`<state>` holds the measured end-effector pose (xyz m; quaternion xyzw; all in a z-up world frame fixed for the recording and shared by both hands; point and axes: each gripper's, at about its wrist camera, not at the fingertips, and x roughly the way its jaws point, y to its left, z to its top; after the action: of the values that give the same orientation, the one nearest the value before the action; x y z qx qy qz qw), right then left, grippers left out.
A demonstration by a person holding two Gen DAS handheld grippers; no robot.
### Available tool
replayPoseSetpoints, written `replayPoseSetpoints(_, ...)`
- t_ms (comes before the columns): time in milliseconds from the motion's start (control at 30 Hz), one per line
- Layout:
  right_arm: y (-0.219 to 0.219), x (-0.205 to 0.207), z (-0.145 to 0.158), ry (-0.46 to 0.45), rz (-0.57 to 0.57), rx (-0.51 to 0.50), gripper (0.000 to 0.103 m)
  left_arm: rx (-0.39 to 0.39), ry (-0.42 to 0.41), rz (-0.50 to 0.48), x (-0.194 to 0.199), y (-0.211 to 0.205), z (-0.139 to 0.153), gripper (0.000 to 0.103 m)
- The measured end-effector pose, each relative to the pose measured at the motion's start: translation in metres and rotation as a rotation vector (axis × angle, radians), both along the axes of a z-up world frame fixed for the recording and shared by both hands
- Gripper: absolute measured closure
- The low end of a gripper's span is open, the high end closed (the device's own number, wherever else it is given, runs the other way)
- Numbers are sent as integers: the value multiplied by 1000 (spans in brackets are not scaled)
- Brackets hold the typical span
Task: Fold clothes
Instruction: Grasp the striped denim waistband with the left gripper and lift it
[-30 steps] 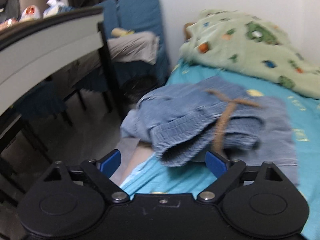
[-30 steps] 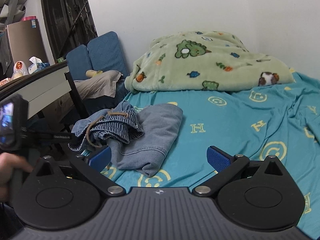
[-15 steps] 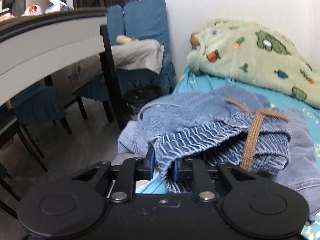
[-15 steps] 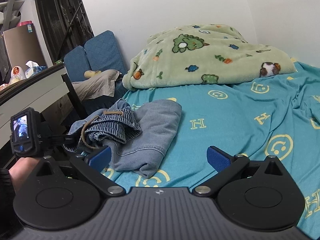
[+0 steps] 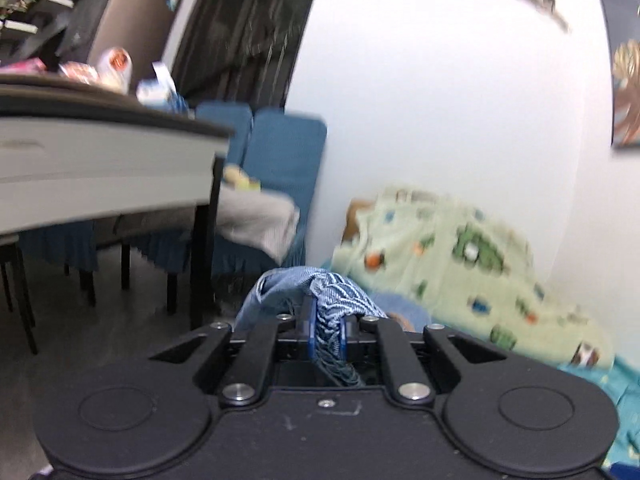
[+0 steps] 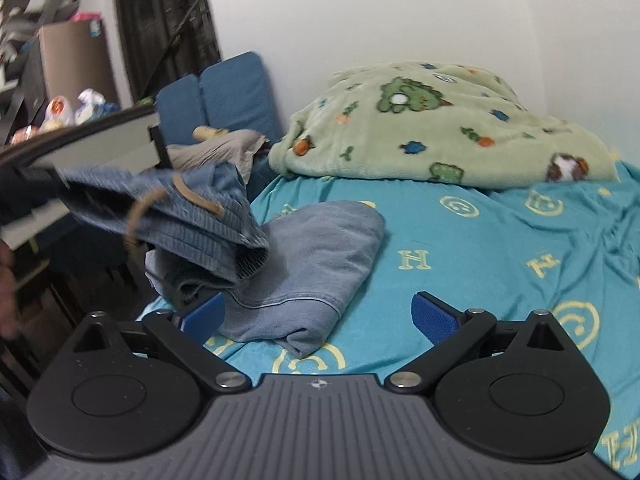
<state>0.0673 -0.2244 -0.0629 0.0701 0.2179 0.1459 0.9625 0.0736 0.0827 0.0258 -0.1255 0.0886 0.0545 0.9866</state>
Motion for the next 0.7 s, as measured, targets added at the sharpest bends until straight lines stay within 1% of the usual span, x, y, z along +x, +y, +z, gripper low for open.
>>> replayPoseSetpoints(67, 8, 8, -1, -6, 37, -7, 7, -45, -30, 16, -10, 9, 2, 94)
replayPoseSetpoints(167, 19, 24, -6, 7, 80, 18, 9, -78, -54, 50, -16, 17, 0, 94)
replayPoseSetpoints(200, 22, 31, -8, 18, 93, 40, 12, -86, -57, 60, -17, 19, -1, 94)
replayPoseSetpoints(267, 27, 44, -12, 39, 113, 81, 13, -94, -58, 69, -18, 20, 0, 94)
replayPoseSetpoints(333, 34, 62, -21, 62, 115, 109, 17, -94, -63, 69, -19, 22, 0, 94)
replayPoseSetpoints(400, 39, 81, -33, 99, 117, 145, 31, -95, -68, 70, -20, 24, 0, 94)
replayPoseSetpoints(467, 47, 96, -41, 125, 146, 180, 37, -113, -62, 64, -19, 28, -2, 94)
replayPoseSetpoints(500, 52, 101, -43, 124, 170, 181, 39, -118, -60, 64, -19, 30, -2, 94)
replayPoseSetpoints(567, 64, 109, -44, 98, 209, 163, 42, -126, -59, 67, -18, 34, -4, 94)
replayPoseSetpoints(633, 73, 117, -45, 82, 234, 166, 43, -131, -61, 69, -16, 37, -5, 94)
replayPoseSetpoints(700, 79, 126, -49, 87, 237, 181, 52, -130, -57, 66, -14, 38, -7, 94)
